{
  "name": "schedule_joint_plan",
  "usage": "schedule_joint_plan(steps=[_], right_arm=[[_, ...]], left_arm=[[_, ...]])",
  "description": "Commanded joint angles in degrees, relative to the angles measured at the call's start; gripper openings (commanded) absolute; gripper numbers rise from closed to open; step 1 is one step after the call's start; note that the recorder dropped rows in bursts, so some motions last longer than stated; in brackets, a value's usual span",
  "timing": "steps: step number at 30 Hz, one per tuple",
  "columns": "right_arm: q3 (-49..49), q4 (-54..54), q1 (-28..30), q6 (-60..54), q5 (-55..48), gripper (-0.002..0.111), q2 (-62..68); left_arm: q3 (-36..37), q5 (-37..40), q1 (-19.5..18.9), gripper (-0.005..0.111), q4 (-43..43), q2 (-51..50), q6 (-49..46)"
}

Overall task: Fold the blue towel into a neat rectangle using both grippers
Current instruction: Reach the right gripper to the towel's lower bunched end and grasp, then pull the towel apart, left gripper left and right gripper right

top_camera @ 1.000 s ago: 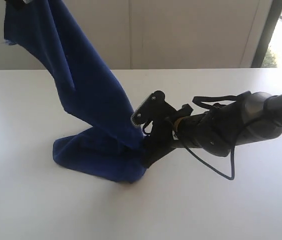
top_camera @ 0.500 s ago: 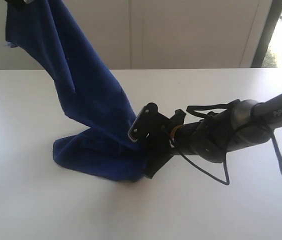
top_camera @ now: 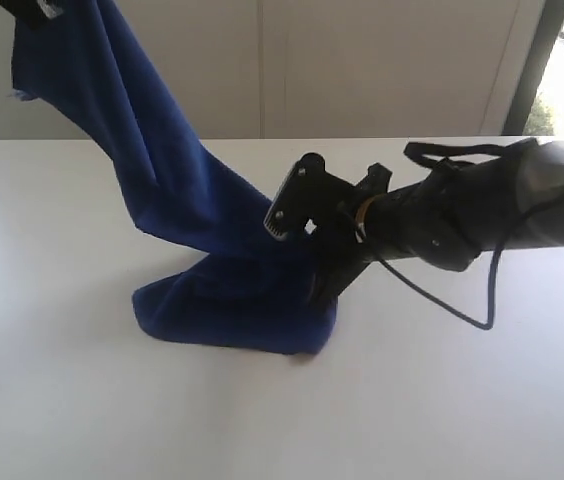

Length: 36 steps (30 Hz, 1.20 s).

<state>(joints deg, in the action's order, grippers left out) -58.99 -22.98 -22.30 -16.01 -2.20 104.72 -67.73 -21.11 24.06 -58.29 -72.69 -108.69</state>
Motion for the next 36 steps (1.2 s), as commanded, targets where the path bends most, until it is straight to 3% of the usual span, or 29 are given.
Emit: schedule_joint_plan(steps=[1,6,12,17,29,31,33,36], right_arm=[[-0.5,-0.2,1.4,-0.7,-7.4,0.0,-6.7],[-0.5,-3.2,1.9,-0.4,-16.1,0.0,-15.2],[-0.5,-5.5,1.9,-0.2,-26.5,0.0,-25.0],[-0.5,-5.5,1.9,-0.2,-32.0,0.0,-29.9],[-0.5,-5.5,1.9,-0.7,-41.4,0.0,-31.6],[-0.5,-5.5,1.9,-0.7,-42.3,0.0,-31.6],[-0.5,-5.1,1.7,-0.7,-42.3,0.0,-31.6],[-0.5,-4.7,1.6,-0.7,-42.1,0.0,-31.6]], left_arm=[[-0.3,-1.0,-0.1,0.0,-4.8,0.7,-2.1],[-0.3,-4.7,-0.1,0.0,-18.2,0.7,-12.6],[0.2,-15.5,-0.1,0.0,-34.2,0.7,-12.6],[4.6,-19.3,-0.1,0.0,-38.0,0.8,-12.6],[19.8,-13.1,0.0,0.0,-41.7,6.3,-12.6],[22.2,-10.1,0.0,0.0,-41.7,8.0,-12.6],[24.8,-0.3,0.0,0.0,-41.7,8.7,-12.6],[25.9,18.0,0.0,0.0,-41.7,7.4,-3.2]])
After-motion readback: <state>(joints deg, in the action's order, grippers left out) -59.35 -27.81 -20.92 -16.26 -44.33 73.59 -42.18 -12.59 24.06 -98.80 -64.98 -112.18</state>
